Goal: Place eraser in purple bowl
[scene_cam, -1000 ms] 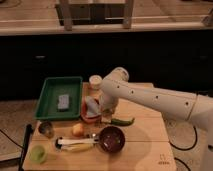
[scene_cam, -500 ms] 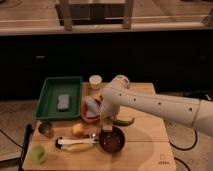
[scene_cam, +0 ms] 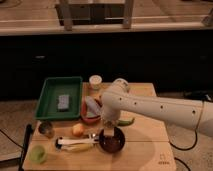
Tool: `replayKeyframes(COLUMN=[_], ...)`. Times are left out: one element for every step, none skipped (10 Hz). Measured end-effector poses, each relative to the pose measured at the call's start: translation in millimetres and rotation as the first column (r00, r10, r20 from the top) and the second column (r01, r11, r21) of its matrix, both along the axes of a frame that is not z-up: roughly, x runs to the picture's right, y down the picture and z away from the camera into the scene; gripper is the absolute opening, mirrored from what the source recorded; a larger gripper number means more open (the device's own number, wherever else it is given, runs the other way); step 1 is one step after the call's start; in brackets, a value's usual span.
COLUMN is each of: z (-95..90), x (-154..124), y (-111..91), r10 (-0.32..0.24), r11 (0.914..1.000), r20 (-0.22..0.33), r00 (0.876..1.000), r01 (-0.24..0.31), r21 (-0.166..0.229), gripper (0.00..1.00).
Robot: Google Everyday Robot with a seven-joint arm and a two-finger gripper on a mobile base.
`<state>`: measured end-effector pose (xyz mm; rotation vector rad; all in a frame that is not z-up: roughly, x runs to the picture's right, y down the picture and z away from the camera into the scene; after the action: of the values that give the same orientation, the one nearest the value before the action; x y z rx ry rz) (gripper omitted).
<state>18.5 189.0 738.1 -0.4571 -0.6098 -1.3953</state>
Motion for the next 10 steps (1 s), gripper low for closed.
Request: replayKeyframes(z=[-3.0, -5.1, -6.3, -6.9, -7.2, -7.7, -8.4, -9.0, -9.3, -9.6], x=[2, 3, 5, 6, 7, 7, 7, 8, 8, 9], y=[4, 8, 11, 12, 14, 15, 15, 16, 16, 17], r10=[-0.007, -0.012, -0.015, -0.016, -0.017, -0.021, -0.025, -0.027, -0.030, -0.031], r11=[0.9999, 0.9999, 0.9997, 0.9997, 0.9996, 0.9995, 0.9994, 0.9993, 0.9992, 0.9991], r20=[-0.007, -0.011, -0.016, -0.019, -0.020, -0.020, -0.022, -0.024, -0.025, -0.025], r00=[1.000, 1.000, 1.000, 1.000, 1.000, 1.000, 0.999, 0.999, 0.999, 0.999], r01=[0.007, 0.012, 0.014, 0.015, 0.017, 0.020, 0.024, 0.027, 0.029, 0.030], r21=[-0.008, -0.013, -0.017, -0.020, -0.021, -0.023, -0.025, -0.026, -0.028, -0.029], gripper=[0.00, 0.00, 0.00, 0.00, 0.00, 0.00, 0.00, 0.00, 0.00, 0.00])
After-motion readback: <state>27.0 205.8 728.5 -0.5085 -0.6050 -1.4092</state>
